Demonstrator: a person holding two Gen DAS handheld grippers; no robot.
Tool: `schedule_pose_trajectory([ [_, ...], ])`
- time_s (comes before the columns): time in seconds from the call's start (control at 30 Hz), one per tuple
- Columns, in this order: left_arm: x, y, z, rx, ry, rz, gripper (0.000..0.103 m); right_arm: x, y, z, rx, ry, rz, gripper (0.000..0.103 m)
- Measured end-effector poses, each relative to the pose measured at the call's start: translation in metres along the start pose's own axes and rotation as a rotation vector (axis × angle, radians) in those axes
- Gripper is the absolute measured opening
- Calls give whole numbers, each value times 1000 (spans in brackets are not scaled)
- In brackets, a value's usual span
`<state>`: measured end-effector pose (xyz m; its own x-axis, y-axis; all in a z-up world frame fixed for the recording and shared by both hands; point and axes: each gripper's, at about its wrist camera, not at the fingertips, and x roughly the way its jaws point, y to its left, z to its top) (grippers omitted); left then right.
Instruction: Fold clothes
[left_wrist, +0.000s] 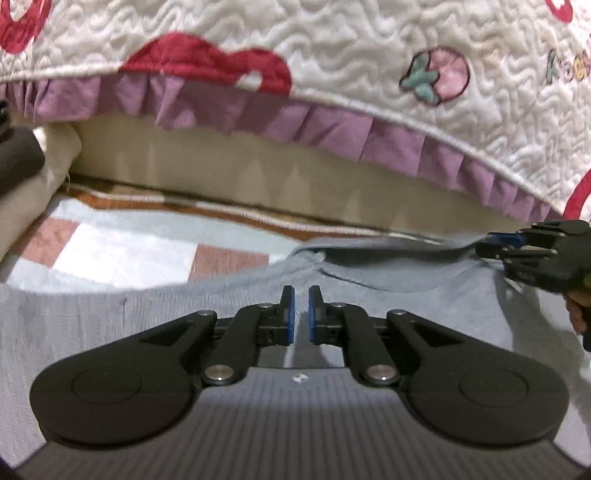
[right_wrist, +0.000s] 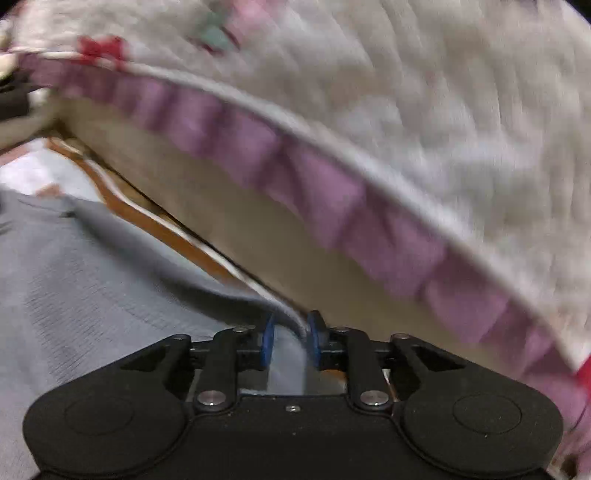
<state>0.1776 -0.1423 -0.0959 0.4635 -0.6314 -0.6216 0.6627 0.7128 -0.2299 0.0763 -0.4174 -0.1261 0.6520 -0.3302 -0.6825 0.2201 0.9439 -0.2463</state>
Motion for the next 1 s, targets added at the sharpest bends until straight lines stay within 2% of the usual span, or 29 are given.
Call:
schedule_pose_trajectory([
  [0.03,1,0,-1,8,9,2,10,-2,-14,-3,102,-2,45,46],
  [0.07,2,1,0,-7,10,22,13,-3,-27,-5,204,-4,91,60],
  [0.13,3,4,1,-27,9,38,21,-14,-56,-20,372,-32,198,64],
  [0.2,6,6,2,-40,23,45,29,-30,-78,-40,444,-26,173,64],
  [0.37,15,6,-1,-19,80,103,33,-62,-122,-90,601,20,65,65],
  [0.53,13,11,-2,-26,117,120,35,-91,-154,-141,766,82,-65,65],
  [0.6,7,14,-8,-30,166,131,35,-101,-160,-164,877,82,-57,65],
  [0.7,-2,17,-14,-26,231,166,35,-121,-158,-194,1021,68,17,65],
  [0.8,-16,21,-15,-42,229,211,39,-139,-144,-207,1049,38,90,66],
  [0.9,-36,28,-21,-83,238,233,41,-153,-131,-220,1018,48,152,66],
  [1.0,-59,37,-38,-121,272,242,42,-164,-116,-231,912,73,206,66],
])
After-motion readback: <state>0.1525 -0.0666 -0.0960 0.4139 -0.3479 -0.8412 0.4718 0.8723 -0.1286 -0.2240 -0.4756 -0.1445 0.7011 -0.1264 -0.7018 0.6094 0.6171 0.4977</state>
